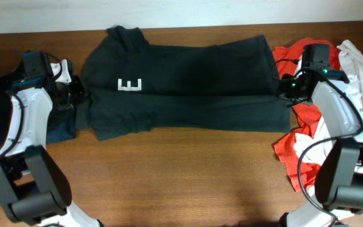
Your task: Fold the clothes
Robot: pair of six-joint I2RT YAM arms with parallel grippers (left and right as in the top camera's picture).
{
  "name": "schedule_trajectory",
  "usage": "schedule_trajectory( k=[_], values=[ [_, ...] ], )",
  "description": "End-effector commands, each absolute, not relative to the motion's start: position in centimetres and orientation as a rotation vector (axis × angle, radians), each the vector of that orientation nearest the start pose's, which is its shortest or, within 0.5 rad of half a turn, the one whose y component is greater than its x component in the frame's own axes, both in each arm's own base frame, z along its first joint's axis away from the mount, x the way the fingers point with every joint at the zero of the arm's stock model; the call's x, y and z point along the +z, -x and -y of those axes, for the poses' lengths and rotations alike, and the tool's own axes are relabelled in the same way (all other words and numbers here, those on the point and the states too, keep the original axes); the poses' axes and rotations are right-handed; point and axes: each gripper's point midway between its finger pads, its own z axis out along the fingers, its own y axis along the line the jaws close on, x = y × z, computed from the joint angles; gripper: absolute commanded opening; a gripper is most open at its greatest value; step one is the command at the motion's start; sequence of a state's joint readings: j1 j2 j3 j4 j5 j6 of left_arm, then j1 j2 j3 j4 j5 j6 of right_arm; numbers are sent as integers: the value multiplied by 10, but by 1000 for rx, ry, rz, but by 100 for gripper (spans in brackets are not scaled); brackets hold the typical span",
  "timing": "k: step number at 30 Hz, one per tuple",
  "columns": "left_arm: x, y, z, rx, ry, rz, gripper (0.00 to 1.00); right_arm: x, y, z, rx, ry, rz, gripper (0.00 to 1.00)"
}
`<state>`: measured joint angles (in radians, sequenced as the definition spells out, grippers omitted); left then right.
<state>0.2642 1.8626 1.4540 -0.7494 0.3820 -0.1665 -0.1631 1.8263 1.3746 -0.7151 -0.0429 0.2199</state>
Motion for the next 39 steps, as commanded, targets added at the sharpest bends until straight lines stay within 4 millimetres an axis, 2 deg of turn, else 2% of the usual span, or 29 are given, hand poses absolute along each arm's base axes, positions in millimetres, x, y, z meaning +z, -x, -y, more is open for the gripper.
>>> schedule_trajectory(
  k=[1, 6, 7, 8, 9, 11, 14, 16, 17, 18, 20, 23, 26, 27, 28, 30, 35, 39],
  values=[
    [93, -455, -58, -494, 467, -2611, 0, 77, -437, 66, 80, -505, -2678, 4],
    [58, -458, -57, -515, 514, -2661, 1, 60, -457, 63, 129, -487, -2646, 8],
    [54, -458, -56, -517, 513, -2667, 8, 60, -461, 61, 152, -478, -2633, 22],
    [52, -459, -55, -519, 512, -2670, 33, 59, -466, 58, 181, -466, -2617, 48],
    [53, -460, -53, -533, 503, -2663, 40, 59, -468, 58, 184, -464, -2612, 59],
    [61, -463, -51, -553, 468, -2648, 47, 59, -468, 59, 178, -466, -2610, 67],
    [95, -468, -48, -529, 325, -2610, 54, 52, -455, 57, 180, -483, -2667, 67],
    [113, -466, -37, -513, 232, -2597, 54, 44, -436, 54, 183, -505, -2751, 65],
    [119, -463, -29, -509, 186, -2602, 54, 40, -424, 52, 180, -519, -2799, 63],
    [123, -456, -11, -515, 102, -2627, 54, 35, -409, 49, 182, -536, -2861, 61],
    [114, -439, 14, -506, -8, -2710, 54, 26, -389, 46, 185, -557, -2936, 59],
    [93, -414, 41, -374, -109, -2866, 55, 12, -368, 42, 186, -576, -3000, 59],
    [80, -398, 69, -288, -239, -2941, 55, 2, -356, 40, 187, -584, -3030, 59],
    [74, -392, 72, -225, -277, -2961, 55, 1, -355, 40, 187, -586, -3034, 59],
    [63, -382, 71, -67, -336, -2995, 55, 2, -355, 40, 187, -586, -3034, 59],
    [56, -374, 72, 2, -374, -3014, 55, 2, -355, 40, 187, -586, -3034, 59],
    [34, -362, 81, 4, -424, -3032, 55, 2, -355, 40, 187, -585, -3031, 59],
    [28, -362, 97, -7, -481, -3016, 55, 2, -355, 40, 188, -585, -3030, 58]
  ],
)
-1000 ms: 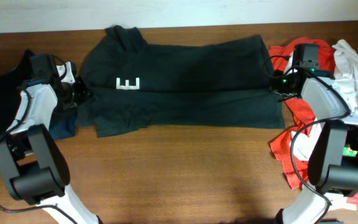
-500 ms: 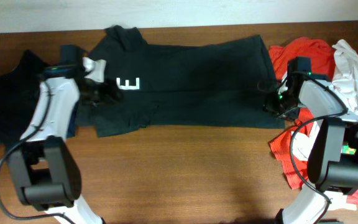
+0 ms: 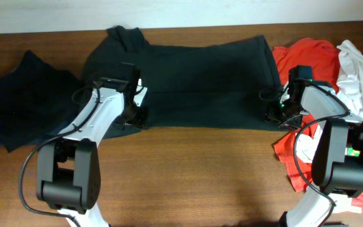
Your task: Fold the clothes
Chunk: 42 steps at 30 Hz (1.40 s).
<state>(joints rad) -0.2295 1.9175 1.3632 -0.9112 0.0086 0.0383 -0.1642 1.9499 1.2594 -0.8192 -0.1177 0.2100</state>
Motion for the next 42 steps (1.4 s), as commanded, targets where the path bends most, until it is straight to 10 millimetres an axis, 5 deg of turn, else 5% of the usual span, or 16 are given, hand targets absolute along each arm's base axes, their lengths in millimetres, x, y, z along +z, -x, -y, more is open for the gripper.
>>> schedule_trajectory(
  k=[1, 6, 8, 9, 16, 23, 26, 28, 31, 33, 34, 35, 38, 42],
  values=[
    [23, -361, 101, -6, -501, -3024, 55, 2, -355, 40, 188, -586, -3030, 58],
    [-5, -351, 106, 10, -547, -3097, 50, 2, -355, 40, 188, -585, -3031, 58],
    [-8, -350, 104, 29, -547, -3102, 12, 2, -355, 40, 187, -585, -3031, 58],
    [-5, -353, 102, 55, -530, -3097, 2, 2, -355, 40, 187, -585, -3031, 57],
    [45, -381, 103, 104, -486, -3031, 1, 2, -355, 40, 187, -585, -3030, 57],
    [49, -380, 102, 107, -487, -3038, 2, 2, -355, 40, 187, -585, -3031, 57],
    [63, -406, 99, 180, -459, -2941, 1, 2, -355, 40, 187, -585, -3031, 56],
    [92, -436, 101, 208, -424, -2828, 1, 2, -355, 40, 187, -585, -3031, 56],
    [128, -473, 118, 120, -386, -2673, 5, 2, -355, 40, 187, -585, -3030, 56],
    [132, -478, 138, -16, -413, -2640, 9, 2, -355, 40, 187, -585, -3030, 56],
    [128, -477, 142, -47, -422, -2650, 21, 2, -355, 40, 187, -585, -3031, 56],
    [124, -475, 141, -43, -425, -2668, 45, 2, -355, 40, 187, -585, -3031, 56],
    [114, -460, 125, 15, -414, -2755, 75, 2, -355, 40, 187, -585, -3030, 56],
    [105, -433, 68, 194, -195, -2920, 84, 2, -355, 40, 188, -586, -3034, 56]
  ],
)
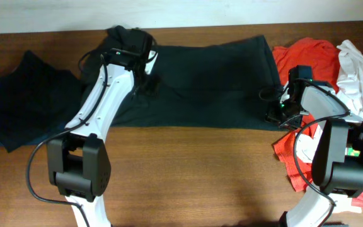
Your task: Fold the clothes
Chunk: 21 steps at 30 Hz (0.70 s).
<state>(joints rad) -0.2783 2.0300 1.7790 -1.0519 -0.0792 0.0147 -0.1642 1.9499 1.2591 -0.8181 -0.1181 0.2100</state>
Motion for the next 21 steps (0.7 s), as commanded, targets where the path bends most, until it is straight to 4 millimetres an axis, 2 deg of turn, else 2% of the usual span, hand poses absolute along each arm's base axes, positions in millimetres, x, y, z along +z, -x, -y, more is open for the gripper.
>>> schedule_trajectory(
  k=[1, 4, 6, 8, 12, 14, 17, 18, 19, 21],
  values=[
    [104, -426, 49, 221, -69, -2958, 84, 1, -354, 40, 188, -586, -3035, 56],
    [97, -417, 7, 186, 257, -3002, 84, 1, -354, 40, 187, -587, -3038, 57],
    [86, -411, -3, 55, 347, -3036, 84, 1, -353, 40, 188, -588, -3041, 57],
    [69, -407, -16, 43, 405, -3043, 84, 1, -352, 40, 188, -589, -3043, 57],
    [28, -392, -17, 16, 420, -3068, 81, 1, -350, 39, 188, -591, -3053, 58],
    [14, -391, -21, 16, 431, -3047, 81, 1, -348, 39, 188, -593, -3059, 58],
    [-1, -393, -35, 26, 477, -3004, 81, 1, -347, 39, 188, -594, -3062, 58],
    [-3, -393, -40, 19, 495, -2994, 81, 1, -347, 39, 189, -594, -3063, 54],
    [-3, -394, -40, -11, 506, -2990, 80, 2, -347, 39, 191, -594, -3063, 49],
    [-1, -396, -34, -89, 447, -2992, 79, 9, -349, 39, 193, -589, -3046, 49]
  ],
)
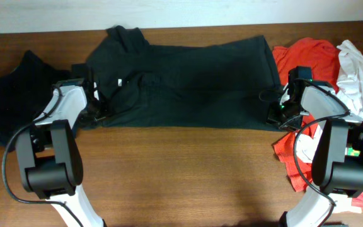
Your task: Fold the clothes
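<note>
A dark T-shirt (pixel 200 82) lies spread sideways across the back of the table, collar to the left, with a small bunch of cloth (pixel 147 79) and a sliver of white print (pixel 120 81) on top. My left gripper (pixel 97 108) sits at the shirt's near left edge, and its fingers look open. My right gripper (pixel 273 115) rests on the shirt's near right corner, apparently shut on the hem.
A dark folded pile (pixel 17 94) lies at the far left. Red clothing (pixel 301 53) and a white garment (pixel 358 69) are heaped at the right, around the right arm. Bare brown table (pixel 188 176) runs along the front.
My left gripper has left the upper left part of the shirt, leaving a bunch of cloth there, and now sits at the shirt's near left edge. The right gripper has not moved.
Both grippers were at the shirt's two ends, with the white letter showing. Then both were nearer the front edge and the letter was covered. Then the left gripper was over the shirt near the collar with cloth. Now it is back at the left edge.
</note>
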Robot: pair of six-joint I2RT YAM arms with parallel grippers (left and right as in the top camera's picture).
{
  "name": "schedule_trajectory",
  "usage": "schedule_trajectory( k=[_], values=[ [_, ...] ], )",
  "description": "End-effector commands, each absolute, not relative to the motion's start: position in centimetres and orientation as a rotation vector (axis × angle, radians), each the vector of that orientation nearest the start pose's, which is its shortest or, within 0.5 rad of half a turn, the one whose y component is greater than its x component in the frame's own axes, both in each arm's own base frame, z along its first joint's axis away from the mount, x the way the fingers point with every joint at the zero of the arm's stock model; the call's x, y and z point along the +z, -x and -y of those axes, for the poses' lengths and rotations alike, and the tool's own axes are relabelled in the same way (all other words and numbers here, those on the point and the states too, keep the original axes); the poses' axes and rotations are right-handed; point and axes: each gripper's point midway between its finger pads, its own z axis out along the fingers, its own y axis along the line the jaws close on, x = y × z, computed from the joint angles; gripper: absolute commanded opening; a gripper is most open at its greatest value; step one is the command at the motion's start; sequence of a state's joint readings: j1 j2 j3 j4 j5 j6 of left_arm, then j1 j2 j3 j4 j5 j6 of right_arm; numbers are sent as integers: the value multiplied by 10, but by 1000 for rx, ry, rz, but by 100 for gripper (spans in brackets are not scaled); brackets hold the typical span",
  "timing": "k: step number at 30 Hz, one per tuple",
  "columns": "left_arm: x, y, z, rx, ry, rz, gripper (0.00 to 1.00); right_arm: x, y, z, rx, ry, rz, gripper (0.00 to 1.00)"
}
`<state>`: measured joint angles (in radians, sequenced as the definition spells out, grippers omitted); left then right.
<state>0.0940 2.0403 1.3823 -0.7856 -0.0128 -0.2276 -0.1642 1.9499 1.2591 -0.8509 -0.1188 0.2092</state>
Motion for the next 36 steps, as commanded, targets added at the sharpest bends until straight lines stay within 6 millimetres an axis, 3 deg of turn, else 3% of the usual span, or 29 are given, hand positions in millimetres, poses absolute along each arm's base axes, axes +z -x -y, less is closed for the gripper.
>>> schedule_trajectory(
  k=[1, 4, 6, 8, 9, 11, 14, 18, 20, 23, 26, 30, 31, 33, 36],
  values=[
    [2, -398, -32, -102, 433, -2986, 79, 17, -353, 40, 193, -584, -3024, 49],
    [15, -398, -22, -175, 332, -2988, 79, 46, -368, 42, 189, -566, -2961, 49],
    [49, -408, -21, -165, 242, -2913, 79, 55, -374, 44, 186, -560, -2941, 50],
    [93, -418, -46, -44, 313, -2785, 84, 55, -370, 43, 185, -564, -2956, 50],
    [105, -419, -58, -19, 348, -2744, 84, 55, -368, 43, 185, -566, -2963, 50],
    [110, -419, -79, 7, 409, -2712, 84, 55, -366, 43, 186, -568, -2970, 50],
    [85, -410, -111, -15, 535, -2749, 85, 55, -363, 42, 186, -572, -2985, 50],
    [33, -405, -129, -152, 656, -2815, 85, 54, -360, 41, 187, -576, -2997, 50],
    [10, -393, -160, -99, 764, -2830, 84, 54, -358, 41, 187, -578, -3003, 50],
    [13, -383, -215, 77, 886, -2753, 85, 54, -358, 41, 187, -579, -3006, 50],
    [22, -382, -240, 74, 945, -2688, 84, 54, -358, 41, 187, -579, -3006, 50],
    [37, -407, -208, -151, 807, -2664, 84, 54, -357, 41, 187, -579, -3008, 51],
    [48, -414, -198, -149, 759, -2657, 84, 54, -357, 41, 186, -580, -3010, 53],
    [89, -435, -169, -109, 576, -2616, 84, 54, -357, 41, 187, -580, -3010, 54],
    [129, -445, -126, -48, 426, -2582, 85, 54, -360, 41, 187, -576, -2997, 55]
  ],
)
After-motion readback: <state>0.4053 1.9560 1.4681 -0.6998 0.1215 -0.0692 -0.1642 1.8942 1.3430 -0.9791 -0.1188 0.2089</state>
